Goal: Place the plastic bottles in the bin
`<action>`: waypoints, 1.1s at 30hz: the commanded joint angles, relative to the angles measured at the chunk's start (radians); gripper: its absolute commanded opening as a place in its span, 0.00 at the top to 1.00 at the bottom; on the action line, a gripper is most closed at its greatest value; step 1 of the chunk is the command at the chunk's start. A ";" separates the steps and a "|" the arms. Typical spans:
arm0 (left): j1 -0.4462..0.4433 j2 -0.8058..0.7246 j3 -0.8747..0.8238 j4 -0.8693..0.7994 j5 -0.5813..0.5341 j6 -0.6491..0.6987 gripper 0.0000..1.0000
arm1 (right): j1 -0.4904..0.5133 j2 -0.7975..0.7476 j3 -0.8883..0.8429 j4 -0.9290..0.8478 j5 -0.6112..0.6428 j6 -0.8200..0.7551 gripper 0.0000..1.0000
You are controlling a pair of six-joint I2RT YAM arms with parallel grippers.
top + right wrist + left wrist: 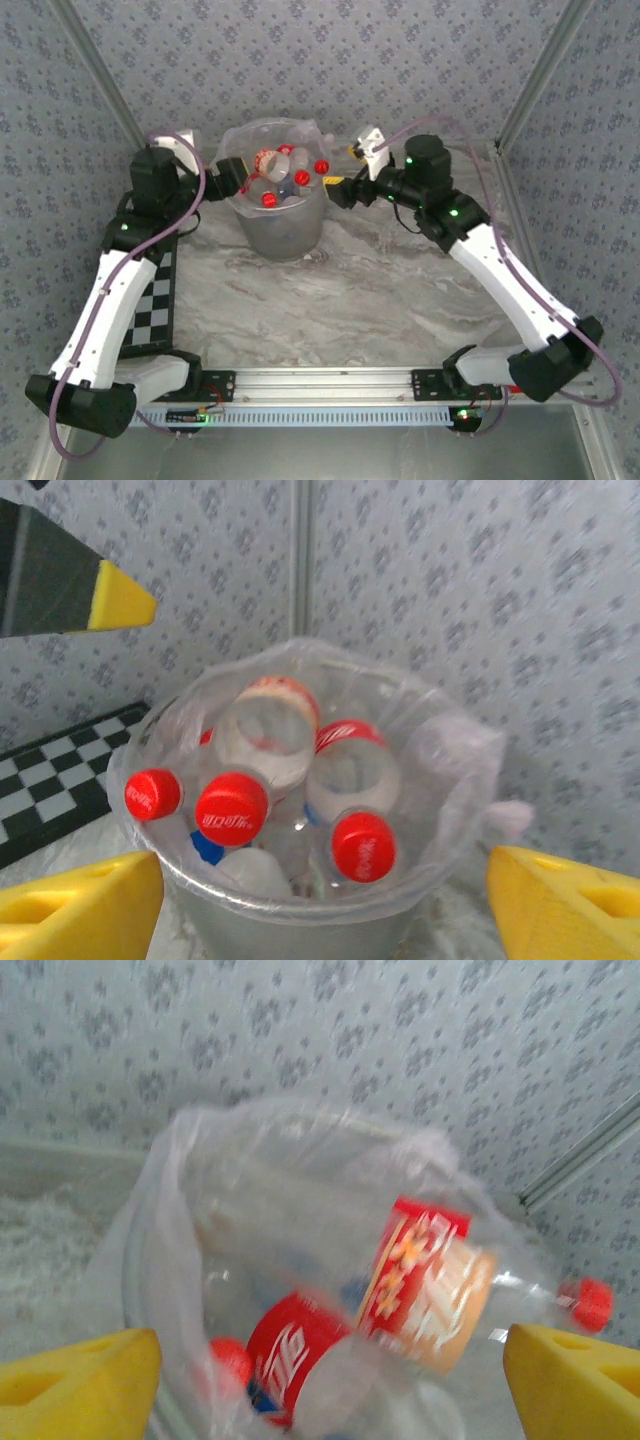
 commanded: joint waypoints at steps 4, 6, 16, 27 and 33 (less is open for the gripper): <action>0.003 0.194 0.196 0.006 0.064 0.031 0.20 | -0.024 -0.029 -0.011 -0.049 0.028 0.026 0.15; -0.009 0.253 0.235 0.004 0.090 0.033 0.24 | -0.026 -0.035 -0.029 -0.046 0.035 0.035 0.16; -0.066 0.311 0.105 0.009 0.112 0.032 0.39 | -0.061 -0.056 -0.108 -0.021 0.044 0.083 0.16; -0.075 0.291 0.030 0.060 0.115 0.001 0.38 | -0.064 -0.013 -0.089 0.016 0.026 0.140 0.16; -0.060 0.250 0.127 0.013 0.126 0.030 0.32 | -0.079 -0.010 -0.064 0.070 0.075 0.145 0.16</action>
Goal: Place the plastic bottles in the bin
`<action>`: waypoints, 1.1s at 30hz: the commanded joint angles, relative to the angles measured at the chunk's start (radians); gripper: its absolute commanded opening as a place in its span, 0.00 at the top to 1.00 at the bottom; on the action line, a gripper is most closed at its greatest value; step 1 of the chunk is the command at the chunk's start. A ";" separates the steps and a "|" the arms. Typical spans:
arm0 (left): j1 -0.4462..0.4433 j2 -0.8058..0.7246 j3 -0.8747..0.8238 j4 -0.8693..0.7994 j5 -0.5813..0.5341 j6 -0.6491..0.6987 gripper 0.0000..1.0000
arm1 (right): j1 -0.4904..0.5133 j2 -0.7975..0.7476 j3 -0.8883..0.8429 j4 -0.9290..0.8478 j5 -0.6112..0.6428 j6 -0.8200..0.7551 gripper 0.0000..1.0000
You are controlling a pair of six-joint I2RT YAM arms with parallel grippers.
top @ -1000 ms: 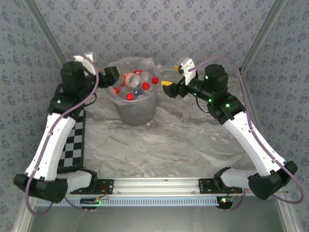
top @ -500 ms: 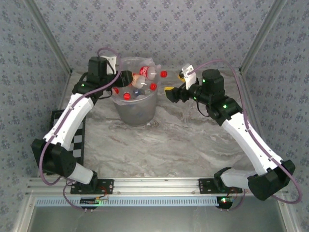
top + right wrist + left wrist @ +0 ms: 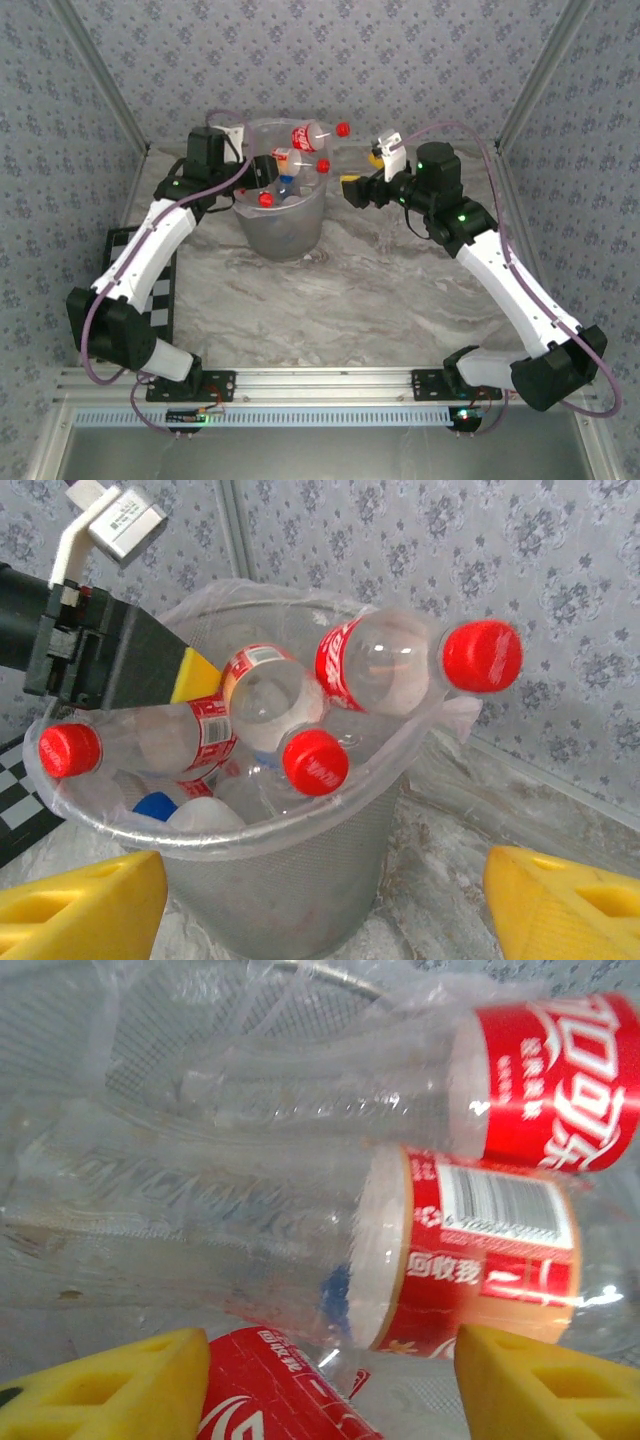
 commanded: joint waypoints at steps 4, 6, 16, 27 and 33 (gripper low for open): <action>0.021 -0.100 0.133 -0.065 0.014 0.038 0.25 | -0.057 0.100 0.123 0.148 0.069 0.090 0.22; 0.031 -0.118 0.148 -0.085 -0.003 0.053 0.23 | -0.075 0.168 0.172 0.173 0.061 0.141 0.28; 0.156 -0.095 0.046 -0.051 0.034 0.045 0.19 | -0.057 0.425 0.347 0.188 0.018 0.271 0.62; 0.156 -0.018 -0.040 0.054 0.103 0.002 0.18 | -0.013 0.460 0.309 0.198 -0.006 0.299 0.68; 0.153 -0.007 -0.044 0.069 0.111 -0.012 0.23 | -0.003 0.452 0.312 0.185 -0.034 0.307 0.68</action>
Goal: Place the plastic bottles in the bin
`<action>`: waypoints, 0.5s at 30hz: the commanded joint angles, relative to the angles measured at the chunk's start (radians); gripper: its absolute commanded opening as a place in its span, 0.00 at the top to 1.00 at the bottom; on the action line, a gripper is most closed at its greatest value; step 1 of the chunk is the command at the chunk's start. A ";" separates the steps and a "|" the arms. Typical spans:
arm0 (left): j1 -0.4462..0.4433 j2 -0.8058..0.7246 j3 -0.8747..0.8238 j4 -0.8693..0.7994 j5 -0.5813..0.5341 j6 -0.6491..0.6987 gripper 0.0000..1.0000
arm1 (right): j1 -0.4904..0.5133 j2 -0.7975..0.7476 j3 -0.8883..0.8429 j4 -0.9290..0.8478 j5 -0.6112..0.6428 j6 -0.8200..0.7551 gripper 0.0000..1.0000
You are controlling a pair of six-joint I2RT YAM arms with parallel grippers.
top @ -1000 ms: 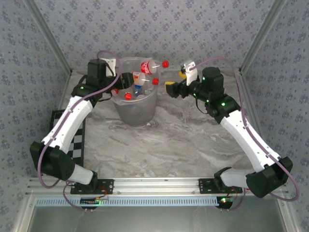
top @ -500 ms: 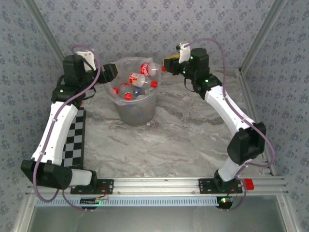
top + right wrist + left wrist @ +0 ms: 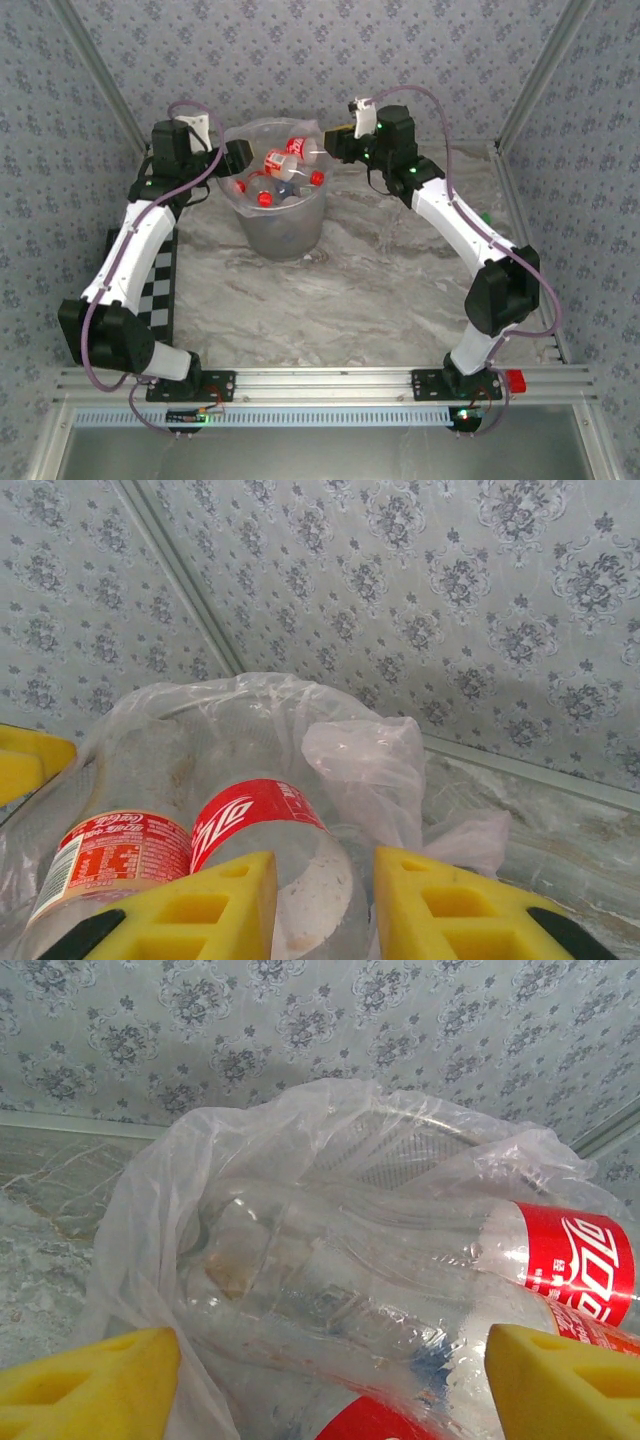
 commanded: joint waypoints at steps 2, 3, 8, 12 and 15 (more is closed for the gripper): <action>-0.010 0.027 -0.023 -0.020 0.052 -0.028 0.28 | 0.008 -0.005 0.006 0.001 -0.031 0.017 0.67; -0.012 0.027 -0.024 -0.022 0.050 -0.028 0.31 | 0.006 -0.014 0.007 -0.008 -0.028 0.010 0.65; -0.014 0.012 -0.009 -0.047 0.039 -0.010 0.37 | -0.029 -0.100 0.014 -0.056 -0.001 -0.034 0.48; -0.014 -0.008 0.029 -0.080 0.027 0.016 0.34 | -0.088 -0.215 -0.041 -0.091 0.030 -0.054 0.44; -0.013 -0.040 0.069 -0.113 -0.006 0.058 0.25 | -0.142 -0.300 -0.110 -0.130 0.050 -0.058 0.40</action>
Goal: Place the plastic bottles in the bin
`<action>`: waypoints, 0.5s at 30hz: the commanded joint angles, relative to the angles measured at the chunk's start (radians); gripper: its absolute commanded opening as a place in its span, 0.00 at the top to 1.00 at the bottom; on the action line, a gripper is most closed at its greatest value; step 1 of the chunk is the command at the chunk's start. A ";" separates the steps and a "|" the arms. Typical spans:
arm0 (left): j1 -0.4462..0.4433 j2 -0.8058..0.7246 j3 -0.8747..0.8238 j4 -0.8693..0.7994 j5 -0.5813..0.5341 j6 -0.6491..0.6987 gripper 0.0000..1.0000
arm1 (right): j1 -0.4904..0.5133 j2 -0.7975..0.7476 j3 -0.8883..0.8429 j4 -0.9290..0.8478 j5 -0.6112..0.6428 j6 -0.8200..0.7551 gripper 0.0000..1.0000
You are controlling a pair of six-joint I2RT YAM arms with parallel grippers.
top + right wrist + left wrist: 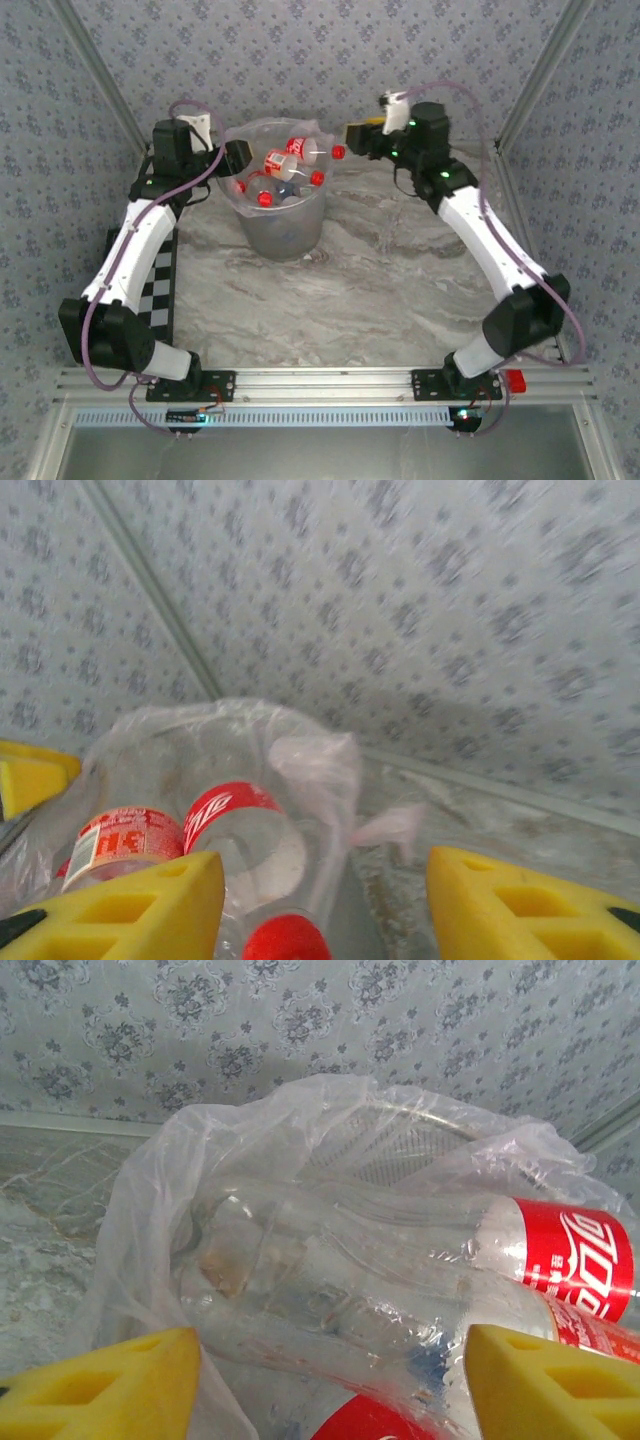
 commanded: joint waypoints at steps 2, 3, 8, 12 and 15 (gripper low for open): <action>-0.007 -0.074 0.075 -0.105 -0.044 0.074 0.19 | -0.072 -0.137 -0.095 -0.077 0.047 -0.033 0.38; -0.007 -0.100 0.077 -0.112 -0.069 0.095 0.16 | -0.089 -0.163 -0.134 -0.090 0.057 -0.042 0.38; -0.007 -0.256 -0.047 -0.086 -0.288 0.177 0.08 | -0.165 -0.264 -0.340 -0.101 0.101 -0.081 0.38; 0.006 -0.394 -0.321 0.009 -0.541 0.152 0.01 | -0.200 -0.313 -0.522 -0.101 0.214 -0.127 0.35; 0.016 -0.465 -0.516 0.037 -0.629 0.094 0.01 | -0.227 -0.336 -0.625 -0.117 0.222 -0.130 0.34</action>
